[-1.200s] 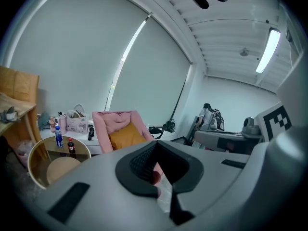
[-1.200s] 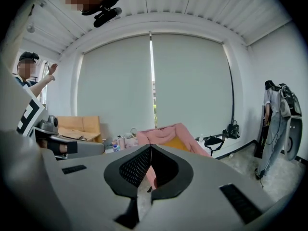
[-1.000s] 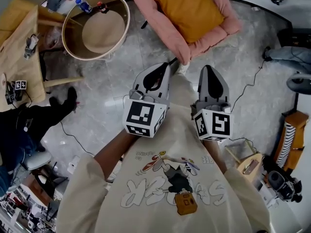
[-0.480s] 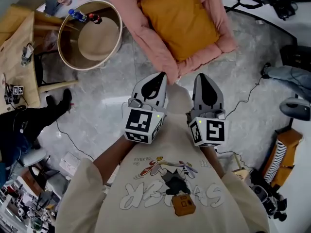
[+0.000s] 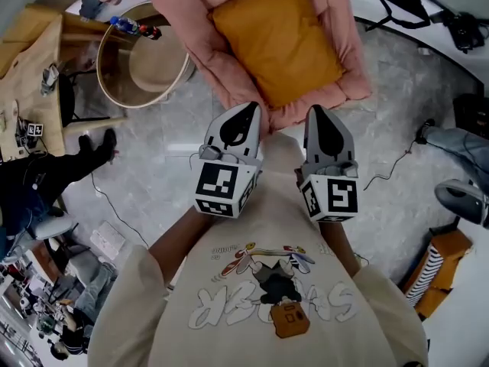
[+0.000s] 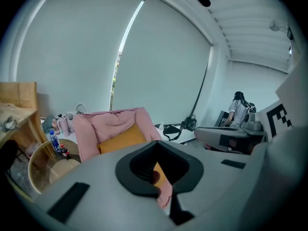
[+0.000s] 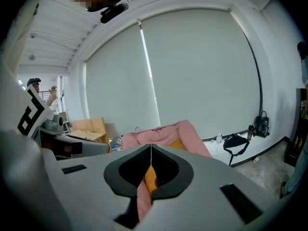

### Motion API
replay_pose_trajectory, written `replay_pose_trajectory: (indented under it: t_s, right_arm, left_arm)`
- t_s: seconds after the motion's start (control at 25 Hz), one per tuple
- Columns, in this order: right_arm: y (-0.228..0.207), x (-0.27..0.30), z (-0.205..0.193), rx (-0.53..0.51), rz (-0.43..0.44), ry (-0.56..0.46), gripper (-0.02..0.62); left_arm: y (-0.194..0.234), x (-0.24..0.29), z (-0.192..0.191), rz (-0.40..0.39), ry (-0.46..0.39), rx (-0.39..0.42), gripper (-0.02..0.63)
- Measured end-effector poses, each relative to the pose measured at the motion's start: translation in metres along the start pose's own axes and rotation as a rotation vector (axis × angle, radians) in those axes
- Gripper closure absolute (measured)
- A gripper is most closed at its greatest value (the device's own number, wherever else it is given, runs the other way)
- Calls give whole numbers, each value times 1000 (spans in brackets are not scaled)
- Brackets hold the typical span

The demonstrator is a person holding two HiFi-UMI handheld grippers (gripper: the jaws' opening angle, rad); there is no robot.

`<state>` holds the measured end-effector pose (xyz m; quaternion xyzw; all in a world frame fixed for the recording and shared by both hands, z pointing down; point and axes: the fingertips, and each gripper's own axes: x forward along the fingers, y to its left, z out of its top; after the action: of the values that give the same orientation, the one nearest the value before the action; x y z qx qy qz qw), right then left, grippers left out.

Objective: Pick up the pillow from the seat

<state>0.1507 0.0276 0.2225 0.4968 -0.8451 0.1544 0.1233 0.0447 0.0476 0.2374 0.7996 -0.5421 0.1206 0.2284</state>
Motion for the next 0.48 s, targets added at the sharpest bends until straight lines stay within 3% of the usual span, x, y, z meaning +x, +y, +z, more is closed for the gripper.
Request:
replay_pose_trajectory:
  t_s: [0.48]
  right_arm:
    - [-20, 38, 5, 18, 58, 24, 574]
  left_arm:
    - [8, 37, 11, 41, 22, -4, 601]
